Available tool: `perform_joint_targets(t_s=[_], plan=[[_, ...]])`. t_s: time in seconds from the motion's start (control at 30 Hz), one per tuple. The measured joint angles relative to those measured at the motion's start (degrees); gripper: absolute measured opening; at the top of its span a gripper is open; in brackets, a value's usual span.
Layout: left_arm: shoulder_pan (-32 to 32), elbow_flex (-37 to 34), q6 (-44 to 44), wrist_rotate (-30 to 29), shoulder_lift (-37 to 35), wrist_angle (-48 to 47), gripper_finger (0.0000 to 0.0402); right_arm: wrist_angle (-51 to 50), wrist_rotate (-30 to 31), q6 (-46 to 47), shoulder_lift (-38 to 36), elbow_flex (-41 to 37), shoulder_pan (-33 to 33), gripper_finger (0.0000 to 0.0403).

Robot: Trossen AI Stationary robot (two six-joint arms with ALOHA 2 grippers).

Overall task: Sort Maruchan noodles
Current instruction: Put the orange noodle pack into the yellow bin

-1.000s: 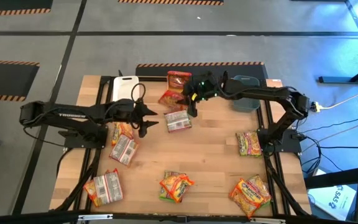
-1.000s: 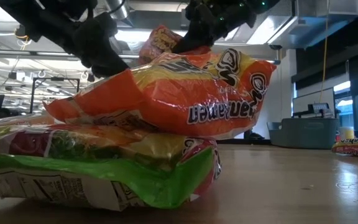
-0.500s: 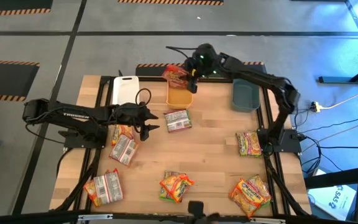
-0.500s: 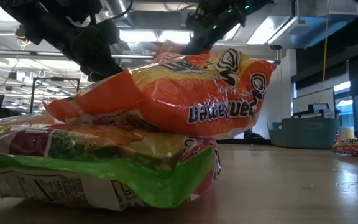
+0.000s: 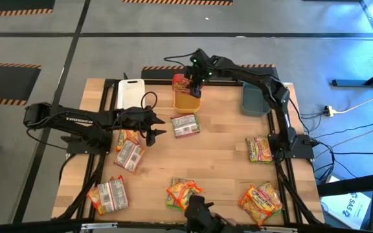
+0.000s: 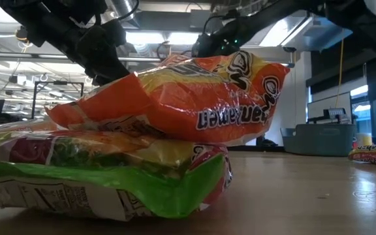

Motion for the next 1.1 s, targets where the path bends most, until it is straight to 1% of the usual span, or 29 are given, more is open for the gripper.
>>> perform_joint_targets(t_s=[0.4, 0.8, 0.97, 1.1], plan=[[0.0, 0.0, 0.0, 0.0, 0.0, 0.0, 0.0207, -0.4, 4.7, -1.8, 3.5, 0.1, 0.1, 0.0103], [0.0, 0.0, -0.1, 0.0, 0.0, 0.4, 0.0207, -0.9, 4.7, -1.5, 5.6, 0.0, 0.0, 0.0104], [0.0, 0.0, -0.1, 0.1, 0.0, 0.4, 0.0207, -0.8, 4.9, 0.3, 6.3, 0.0, 0.0, 0.0112], [0.0, 0.0, -0.1, 0.2, 0.0, 0.4, 0.0207, -0.8, 7.6, 1.3, 7.2, 0.0, 0.1, 0.0125]])
